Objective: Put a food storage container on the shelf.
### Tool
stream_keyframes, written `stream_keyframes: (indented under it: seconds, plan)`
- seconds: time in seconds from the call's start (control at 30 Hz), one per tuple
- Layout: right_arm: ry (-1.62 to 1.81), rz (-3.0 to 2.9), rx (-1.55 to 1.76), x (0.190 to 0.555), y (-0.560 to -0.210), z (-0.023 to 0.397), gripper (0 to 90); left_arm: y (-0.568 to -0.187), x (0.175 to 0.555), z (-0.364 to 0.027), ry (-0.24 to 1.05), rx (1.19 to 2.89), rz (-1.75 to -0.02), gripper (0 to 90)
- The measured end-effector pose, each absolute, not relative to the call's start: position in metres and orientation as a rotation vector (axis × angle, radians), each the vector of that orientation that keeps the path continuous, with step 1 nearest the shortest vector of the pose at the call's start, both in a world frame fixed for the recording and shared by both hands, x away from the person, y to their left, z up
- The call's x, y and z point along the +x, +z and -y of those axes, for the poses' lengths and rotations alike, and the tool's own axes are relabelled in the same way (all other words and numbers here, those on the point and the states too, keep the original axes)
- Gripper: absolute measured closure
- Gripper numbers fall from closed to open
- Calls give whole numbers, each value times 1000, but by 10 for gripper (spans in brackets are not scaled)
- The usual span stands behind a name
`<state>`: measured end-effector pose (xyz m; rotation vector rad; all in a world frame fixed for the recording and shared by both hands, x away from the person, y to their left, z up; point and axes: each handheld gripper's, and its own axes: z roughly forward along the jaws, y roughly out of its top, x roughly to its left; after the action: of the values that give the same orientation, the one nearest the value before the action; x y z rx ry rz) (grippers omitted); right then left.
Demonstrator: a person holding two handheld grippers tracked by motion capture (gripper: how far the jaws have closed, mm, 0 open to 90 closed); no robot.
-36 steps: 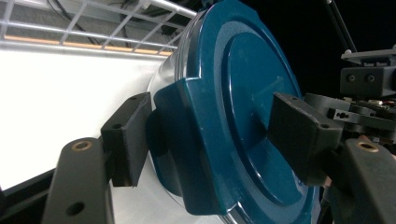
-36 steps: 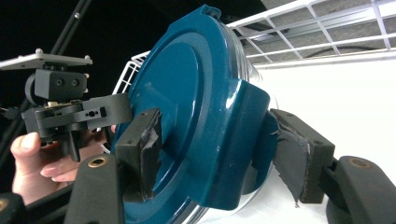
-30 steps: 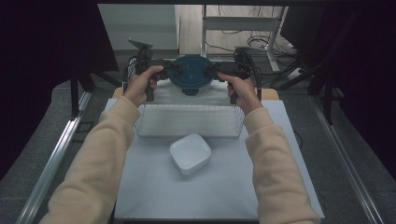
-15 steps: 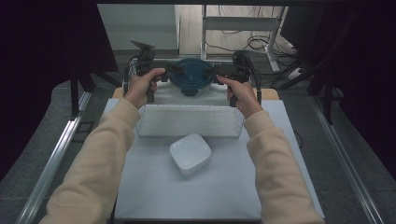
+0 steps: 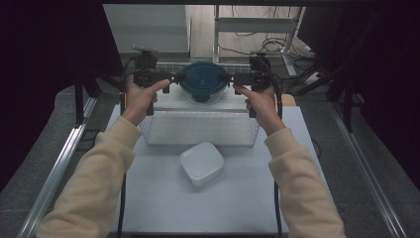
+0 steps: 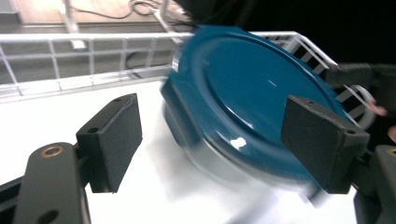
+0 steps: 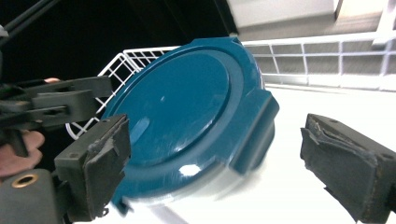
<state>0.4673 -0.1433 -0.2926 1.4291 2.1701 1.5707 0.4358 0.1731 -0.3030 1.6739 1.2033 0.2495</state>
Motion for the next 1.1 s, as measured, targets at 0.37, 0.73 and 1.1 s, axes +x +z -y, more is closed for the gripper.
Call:
stream_keyframes:
  seconds: [0.37,0.73,1.1]
  plan:
    - [1532,-2166,1140,398,-303,172,207,-328,349,-184,388,1750,-1063,235]
    - [1502,-2245,1038,327,-363,196,210,-391,284,-183,337,1827,-1005,242]
    - [1452,-2307,1120,293,-424,217,211,-450,259,-195,244,1866,-1082,251]
